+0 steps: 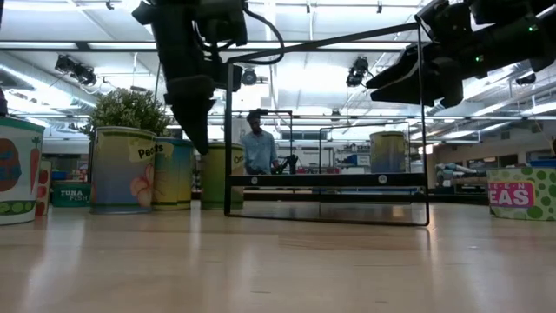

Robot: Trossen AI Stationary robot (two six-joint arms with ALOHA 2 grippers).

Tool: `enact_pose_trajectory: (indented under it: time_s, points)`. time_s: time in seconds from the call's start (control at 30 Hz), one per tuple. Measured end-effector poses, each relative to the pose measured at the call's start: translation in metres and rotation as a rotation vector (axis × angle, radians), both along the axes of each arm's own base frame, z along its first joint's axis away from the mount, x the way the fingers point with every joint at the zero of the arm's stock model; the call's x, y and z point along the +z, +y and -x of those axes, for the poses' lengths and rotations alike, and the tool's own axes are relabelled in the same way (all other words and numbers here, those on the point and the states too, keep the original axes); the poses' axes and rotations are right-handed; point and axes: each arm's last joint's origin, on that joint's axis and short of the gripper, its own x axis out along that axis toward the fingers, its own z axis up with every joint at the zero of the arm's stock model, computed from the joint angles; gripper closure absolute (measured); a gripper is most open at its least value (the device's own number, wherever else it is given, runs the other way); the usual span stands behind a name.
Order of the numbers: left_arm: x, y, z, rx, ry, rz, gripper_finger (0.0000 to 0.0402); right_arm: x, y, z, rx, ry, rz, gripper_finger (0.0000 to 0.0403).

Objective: Pick and place cans onto a shelf
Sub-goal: Put the canned oranges on the shelf

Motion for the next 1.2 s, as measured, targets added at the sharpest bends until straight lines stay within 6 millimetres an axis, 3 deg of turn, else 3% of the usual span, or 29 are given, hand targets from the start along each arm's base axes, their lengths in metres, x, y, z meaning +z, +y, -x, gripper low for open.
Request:
enact_pose_trajectory:
  time_s: [0.37,0.67,0.97,1.2]
  points:
    - [-0.004,0.005,-0.009,0.040,-0.052,-0.068,0.0085,0.001,0.000,-0.001,0.000,-0.011,-0.005,0.0053]
    - [-0.026,0.013,-0.021,0.095,-0.043,-0.008,0.0085,0.001,0.001,-0.001,0.009,-0.012,-0.010,0.0053]
    - [-0.025,0.013,-0.025,-0.020,-0.054,-0.053,0.0085,0.000,0.001,-0.001,0.016,-0.016,-0.027,0.0053]
    - [-0.024,0.014,-0.027,0.001,-0.075,-0.091,0.0085,0.000,0.001,-0.001,0.017,-0.015,-0.031,0.0053]
